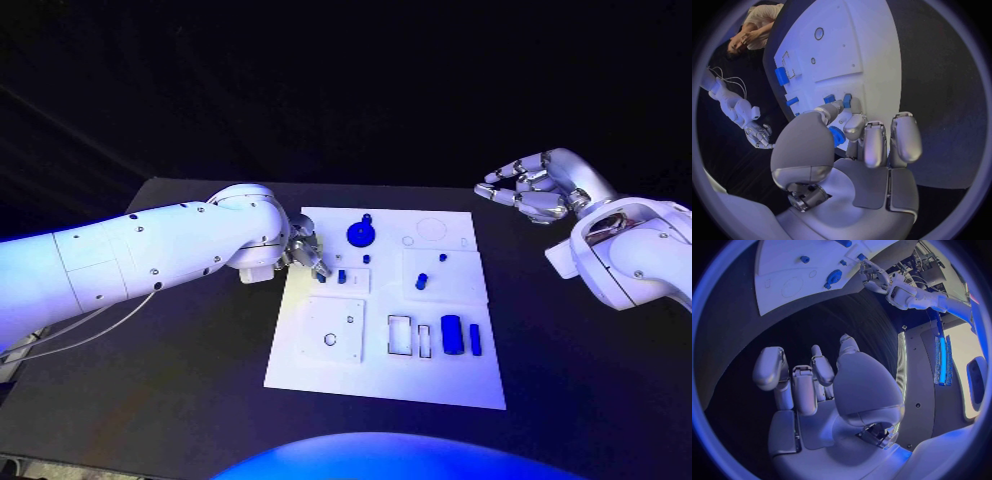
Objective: Assemble the parts on the task board
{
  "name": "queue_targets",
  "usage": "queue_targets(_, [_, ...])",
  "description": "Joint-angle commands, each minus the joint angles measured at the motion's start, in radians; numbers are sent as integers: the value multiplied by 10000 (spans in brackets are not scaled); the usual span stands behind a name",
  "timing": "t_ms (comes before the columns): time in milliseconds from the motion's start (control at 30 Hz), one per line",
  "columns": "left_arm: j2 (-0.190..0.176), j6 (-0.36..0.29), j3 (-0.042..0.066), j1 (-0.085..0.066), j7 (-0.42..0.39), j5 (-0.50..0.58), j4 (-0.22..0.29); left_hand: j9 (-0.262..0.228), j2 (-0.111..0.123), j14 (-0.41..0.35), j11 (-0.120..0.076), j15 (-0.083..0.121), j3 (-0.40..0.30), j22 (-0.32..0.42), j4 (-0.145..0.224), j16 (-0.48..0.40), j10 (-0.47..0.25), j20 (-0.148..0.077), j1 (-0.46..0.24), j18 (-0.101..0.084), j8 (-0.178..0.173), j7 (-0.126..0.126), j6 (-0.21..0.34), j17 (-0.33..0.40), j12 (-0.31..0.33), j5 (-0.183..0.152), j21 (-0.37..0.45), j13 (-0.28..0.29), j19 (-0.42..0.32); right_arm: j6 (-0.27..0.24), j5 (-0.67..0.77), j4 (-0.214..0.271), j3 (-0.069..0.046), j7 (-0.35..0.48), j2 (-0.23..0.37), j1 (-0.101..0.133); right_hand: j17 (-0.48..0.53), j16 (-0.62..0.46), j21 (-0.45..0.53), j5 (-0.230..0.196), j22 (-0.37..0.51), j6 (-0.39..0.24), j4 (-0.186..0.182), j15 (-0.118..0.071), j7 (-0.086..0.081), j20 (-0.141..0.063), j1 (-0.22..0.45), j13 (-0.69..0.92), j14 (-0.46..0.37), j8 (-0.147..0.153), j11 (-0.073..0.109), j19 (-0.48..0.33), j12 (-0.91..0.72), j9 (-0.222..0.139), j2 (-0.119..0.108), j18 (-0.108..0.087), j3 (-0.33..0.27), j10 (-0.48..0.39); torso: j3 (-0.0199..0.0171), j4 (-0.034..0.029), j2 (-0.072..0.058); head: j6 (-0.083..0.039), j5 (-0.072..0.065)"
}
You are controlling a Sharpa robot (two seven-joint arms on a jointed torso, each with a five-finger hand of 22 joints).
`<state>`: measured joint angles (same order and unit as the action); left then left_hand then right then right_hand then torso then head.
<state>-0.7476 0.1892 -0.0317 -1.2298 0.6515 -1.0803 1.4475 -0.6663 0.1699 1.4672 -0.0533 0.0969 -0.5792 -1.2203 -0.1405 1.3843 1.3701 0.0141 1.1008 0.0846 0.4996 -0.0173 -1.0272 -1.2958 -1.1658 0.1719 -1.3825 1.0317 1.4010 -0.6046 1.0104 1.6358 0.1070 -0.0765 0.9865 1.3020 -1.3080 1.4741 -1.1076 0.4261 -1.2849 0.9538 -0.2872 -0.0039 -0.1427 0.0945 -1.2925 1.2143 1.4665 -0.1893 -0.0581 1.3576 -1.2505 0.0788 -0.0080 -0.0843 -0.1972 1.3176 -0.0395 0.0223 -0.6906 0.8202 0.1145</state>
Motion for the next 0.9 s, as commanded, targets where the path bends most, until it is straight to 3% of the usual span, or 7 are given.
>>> queue_targets(33, [27, 128, -29, 42, 16, -70, -21, 47, -33, 423, 31, 53, 213, -11, -76, 14, 55, -29, -134, -102, 76, -10, -34, -17, -55, 10, -65, 19, 15, 46, 105, 15, -2, 24, 1, -4, -833, -24, 64, 59, -10, -42, 6, -97, 3, -15, 15, -13, 611, -69, -13, -9, -2, -10, 57, -146, -51, -48, -1, -2, 1, 12, -6])
queue_targets(200, [45, 68, -29, 42, 17, -86, -51, 139, -80, 423, 40, 54, 782, -17, -333, 13, 29, -33, -249, -103, 111, -17, -64, -18, -91, -1, -61, 24, 19, 39, 106, 21, -2, 26, 2, -4, -833, -24, 66, 72, -10, -44, 5, -97, 3, -15, 15, -11, 611, -69, -14, -9, -4, -11, 57, -146, -55, -46, -1, 1, 0, 18, -12])
queue_targets(533, [45, 77, -29, 42, 21, -114, -77, 211, -136, 423, 43, 51, 1180, -26, -493, 12, 24, -34, -258, -105, 133, -19, -76, -18, -127, 0, -61, 40, 24, 34, 106, 31, -2, 24, 17, -4, -827, -28, 62, 81, -13, -46, 4, -97, 3, -15, 16, -20, 610, -70, -14, -6, 4, -12, 57, -145, -59, -53, 1, 0, 3, 29, -35])
queue_targets(767, [16, 106, -27, 42, 18, -120, -70, 307, -132, 423, 40, 52, 1826, -58, -732, 12, 36, -32, -277, -111, 180, -13, -116, -20, -191, 2, -70, 87, 41, 26, 106, 35, -2, 30, 27, -4, -827, -28, 62, 81, -13, -46, 4, -97, 3, -15, 16, -20, 610, -70, -14, -6, 4, -12, 57, -145, -59, -53, 3, 0, 3, 15, -39])
queue_targets(900, [-53, -57, -24, 42, 2, -99, 1, 401, -119, 423, 55, 44, 2528, -14, -976, 10, -21, -22, -293, -104, 202, -32, -99, -20, -143, -7, -38, -1, 18, 20, 106, 38, -2, 36, 31, -4, -827, -28, 62, 81, -13, -46, 4, -97, 3, -15, 16, -20, 610, -70, -14, -6, 4, -12, 57, -145, -59, -53, 5, 4, 1, 2, -53])
